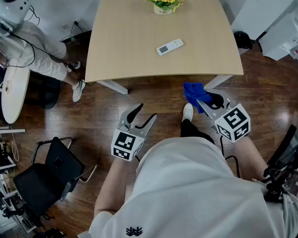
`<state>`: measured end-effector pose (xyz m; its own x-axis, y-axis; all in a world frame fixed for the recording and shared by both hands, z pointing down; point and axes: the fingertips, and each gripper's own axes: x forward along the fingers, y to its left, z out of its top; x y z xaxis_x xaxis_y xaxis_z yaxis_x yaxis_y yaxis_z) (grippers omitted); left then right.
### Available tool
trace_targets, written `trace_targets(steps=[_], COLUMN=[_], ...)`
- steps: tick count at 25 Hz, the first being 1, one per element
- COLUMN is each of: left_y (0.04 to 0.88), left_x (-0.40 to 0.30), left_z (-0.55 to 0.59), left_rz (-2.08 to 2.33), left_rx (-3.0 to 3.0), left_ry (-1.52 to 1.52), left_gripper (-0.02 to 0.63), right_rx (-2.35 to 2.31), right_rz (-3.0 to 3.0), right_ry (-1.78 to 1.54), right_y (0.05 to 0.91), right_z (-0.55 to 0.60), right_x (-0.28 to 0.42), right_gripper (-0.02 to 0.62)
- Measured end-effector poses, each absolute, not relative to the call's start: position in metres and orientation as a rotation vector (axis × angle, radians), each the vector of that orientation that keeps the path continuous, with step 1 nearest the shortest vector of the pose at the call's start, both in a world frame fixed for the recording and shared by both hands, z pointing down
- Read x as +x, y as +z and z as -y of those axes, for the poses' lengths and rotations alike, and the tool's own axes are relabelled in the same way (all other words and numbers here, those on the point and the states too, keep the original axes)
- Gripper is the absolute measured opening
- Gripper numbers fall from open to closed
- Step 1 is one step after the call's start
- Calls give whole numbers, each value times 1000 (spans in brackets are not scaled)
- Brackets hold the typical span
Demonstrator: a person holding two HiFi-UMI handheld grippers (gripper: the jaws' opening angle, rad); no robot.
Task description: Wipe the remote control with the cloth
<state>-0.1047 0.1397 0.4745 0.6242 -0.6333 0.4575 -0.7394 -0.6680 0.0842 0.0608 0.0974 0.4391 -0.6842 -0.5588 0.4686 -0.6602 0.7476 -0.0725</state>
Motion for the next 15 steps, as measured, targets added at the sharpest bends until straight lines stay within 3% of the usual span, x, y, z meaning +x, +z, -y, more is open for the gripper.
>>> trace_targets(steps=[15], left_y=[478], left_x=[1], left_z=[18], left_rz=[1068], left_rx=[2603], left_ry=[906], left_gripper=[259], right_rx=[826], right_rz=[2579], right_ry=[482], right_y=[461], right_z=[50], right_x=[151], right_gripper=[86])
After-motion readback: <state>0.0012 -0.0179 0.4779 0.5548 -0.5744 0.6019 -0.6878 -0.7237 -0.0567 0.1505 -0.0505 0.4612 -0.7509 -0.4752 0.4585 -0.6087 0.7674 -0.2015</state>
